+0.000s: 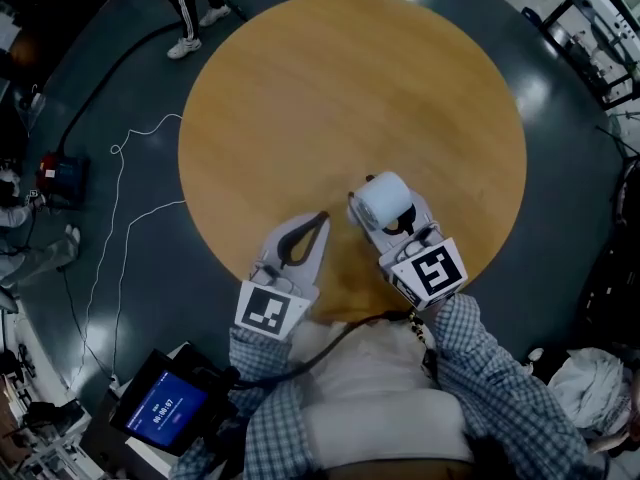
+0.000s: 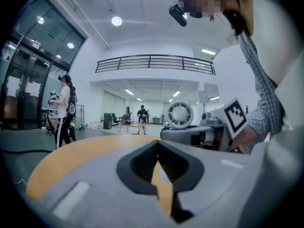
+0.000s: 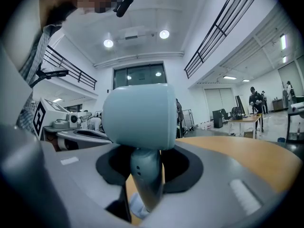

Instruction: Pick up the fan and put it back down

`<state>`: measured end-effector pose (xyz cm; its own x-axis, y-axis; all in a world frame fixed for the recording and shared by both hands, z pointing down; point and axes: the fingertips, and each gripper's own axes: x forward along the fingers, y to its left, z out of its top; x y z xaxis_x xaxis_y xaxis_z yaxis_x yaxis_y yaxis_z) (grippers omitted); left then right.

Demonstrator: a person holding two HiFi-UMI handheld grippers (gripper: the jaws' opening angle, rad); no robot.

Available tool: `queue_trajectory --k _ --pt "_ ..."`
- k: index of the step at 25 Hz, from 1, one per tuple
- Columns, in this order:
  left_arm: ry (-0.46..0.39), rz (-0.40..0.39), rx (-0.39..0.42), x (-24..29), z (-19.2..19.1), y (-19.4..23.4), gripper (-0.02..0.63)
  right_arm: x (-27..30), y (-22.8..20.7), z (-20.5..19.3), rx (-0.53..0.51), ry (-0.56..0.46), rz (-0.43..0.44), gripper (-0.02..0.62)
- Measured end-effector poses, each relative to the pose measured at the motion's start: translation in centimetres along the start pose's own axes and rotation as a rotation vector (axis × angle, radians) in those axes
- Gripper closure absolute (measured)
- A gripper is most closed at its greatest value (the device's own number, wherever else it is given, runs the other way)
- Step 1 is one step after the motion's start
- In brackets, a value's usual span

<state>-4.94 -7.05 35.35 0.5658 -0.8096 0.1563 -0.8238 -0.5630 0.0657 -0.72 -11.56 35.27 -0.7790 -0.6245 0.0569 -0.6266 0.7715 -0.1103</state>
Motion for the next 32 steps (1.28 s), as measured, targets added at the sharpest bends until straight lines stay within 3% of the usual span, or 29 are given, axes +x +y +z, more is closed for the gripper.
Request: queue_trajectory --k 16,32 --pt "-0.065 -0.01 0.03 1.2 1.5 0.3 0.606 -0.3 -0.6 3.8 -0.028 -0.073 -0.011 0.456" --pt "-0.089 0.0 0.027 1.4 2.1 1.0 0.606 -0.2 -1.0 4.2 -0.044 -0.082 -0.013 0.454"
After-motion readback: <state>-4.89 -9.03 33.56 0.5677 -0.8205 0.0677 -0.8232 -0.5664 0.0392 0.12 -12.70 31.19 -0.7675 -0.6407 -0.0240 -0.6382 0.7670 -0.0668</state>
